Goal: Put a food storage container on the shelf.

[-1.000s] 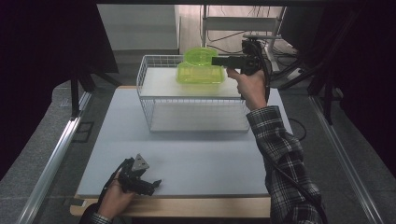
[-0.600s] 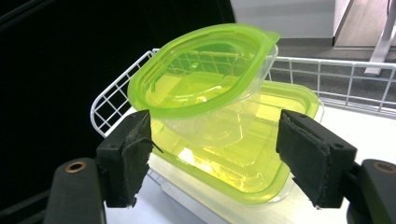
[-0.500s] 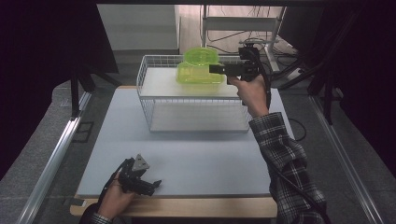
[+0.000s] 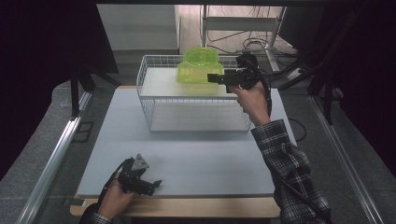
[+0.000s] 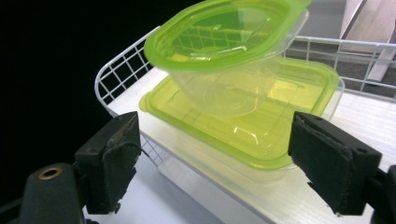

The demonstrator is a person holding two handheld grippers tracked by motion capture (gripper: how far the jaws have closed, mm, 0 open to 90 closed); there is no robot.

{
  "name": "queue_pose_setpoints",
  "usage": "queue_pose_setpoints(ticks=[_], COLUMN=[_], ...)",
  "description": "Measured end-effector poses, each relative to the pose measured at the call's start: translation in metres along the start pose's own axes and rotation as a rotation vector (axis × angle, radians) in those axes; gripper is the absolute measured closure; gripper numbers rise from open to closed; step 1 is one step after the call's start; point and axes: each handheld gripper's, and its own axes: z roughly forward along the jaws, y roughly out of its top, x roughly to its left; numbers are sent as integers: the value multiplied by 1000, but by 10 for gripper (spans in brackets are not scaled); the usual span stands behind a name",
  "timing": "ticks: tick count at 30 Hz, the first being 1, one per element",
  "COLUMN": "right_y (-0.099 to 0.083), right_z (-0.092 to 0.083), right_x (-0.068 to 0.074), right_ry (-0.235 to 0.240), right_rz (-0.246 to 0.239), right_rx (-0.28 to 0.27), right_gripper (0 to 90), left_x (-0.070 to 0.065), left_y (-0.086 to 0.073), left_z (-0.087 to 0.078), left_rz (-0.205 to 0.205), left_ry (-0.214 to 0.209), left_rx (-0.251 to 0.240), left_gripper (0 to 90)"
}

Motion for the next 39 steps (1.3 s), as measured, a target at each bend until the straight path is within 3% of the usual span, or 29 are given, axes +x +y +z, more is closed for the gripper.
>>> queue_pose_setpoints(ticks=[11, 30, 39], right_y=[-13, -33, -46], right_z=[-3, -6, -5], right_x=[9, 17, 18], right_ry=[-16, 16, 9], right_rz=[-89, -120, -142], right_rx=[18, 34, 54], right_gripper=[132, 113, 92], left_x=[2, 2, 2], left_y=[1, 1, 1], left_z=[-2, -3, -2], left_rz=[-45, -53, -58], left_ry=[-19, -10, -4], left_rx=[-22, -37, -35], left_gripper=[27, 27, 31])
